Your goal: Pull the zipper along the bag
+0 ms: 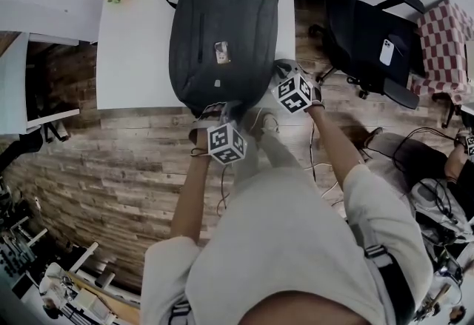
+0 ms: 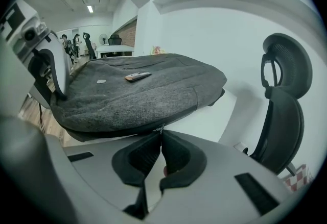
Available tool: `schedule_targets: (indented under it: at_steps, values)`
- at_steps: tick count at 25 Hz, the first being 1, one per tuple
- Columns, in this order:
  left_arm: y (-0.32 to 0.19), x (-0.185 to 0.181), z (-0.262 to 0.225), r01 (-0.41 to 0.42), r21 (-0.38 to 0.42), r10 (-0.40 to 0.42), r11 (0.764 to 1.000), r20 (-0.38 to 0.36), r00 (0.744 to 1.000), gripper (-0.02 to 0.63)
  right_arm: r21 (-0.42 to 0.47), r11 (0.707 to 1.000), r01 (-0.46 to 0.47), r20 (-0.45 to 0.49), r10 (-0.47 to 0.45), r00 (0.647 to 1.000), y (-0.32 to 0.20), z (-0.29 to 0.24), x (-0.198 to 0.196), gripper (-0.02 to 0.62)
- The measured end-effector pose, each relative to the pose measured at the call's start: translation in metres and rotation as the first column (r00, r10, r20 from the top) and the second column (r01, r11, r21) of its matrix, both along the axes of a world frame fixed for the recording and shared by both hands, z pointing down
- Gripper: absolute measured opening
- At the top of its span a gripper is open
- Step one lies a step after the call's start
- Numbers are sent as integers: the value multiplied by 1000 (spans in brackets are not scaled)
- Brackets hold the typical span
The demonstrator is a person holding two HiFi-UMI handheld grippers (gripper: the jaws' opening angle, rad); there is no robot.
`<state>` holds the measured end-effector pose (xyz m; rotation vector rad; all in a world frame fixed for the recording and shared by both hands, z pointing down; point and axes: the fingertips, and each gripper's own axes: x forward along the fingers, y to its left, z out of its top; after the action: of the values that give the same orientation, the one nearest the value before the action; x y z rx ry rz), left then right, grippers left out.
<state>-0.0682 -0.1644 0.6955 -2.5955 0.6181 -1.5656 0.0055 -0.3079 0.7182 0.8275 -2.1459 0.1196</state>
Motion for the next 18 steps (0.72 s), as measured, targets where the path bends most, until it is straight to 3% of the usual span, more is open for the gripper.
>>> schedule_targets:
  at_steps: [11, 18]
  values:
    - [-4, 1, -3, 40, 9, -40, 999, -7, 999, 91, 21, 997, 70, -104, -67, 992, 17, 0, 2, 21]
    - [-8, 2, -6, 68, -3, -68, 998, -24, 997, 87, -15, 991, 134, -101, -135, 986, 62, 4, -6, 21]
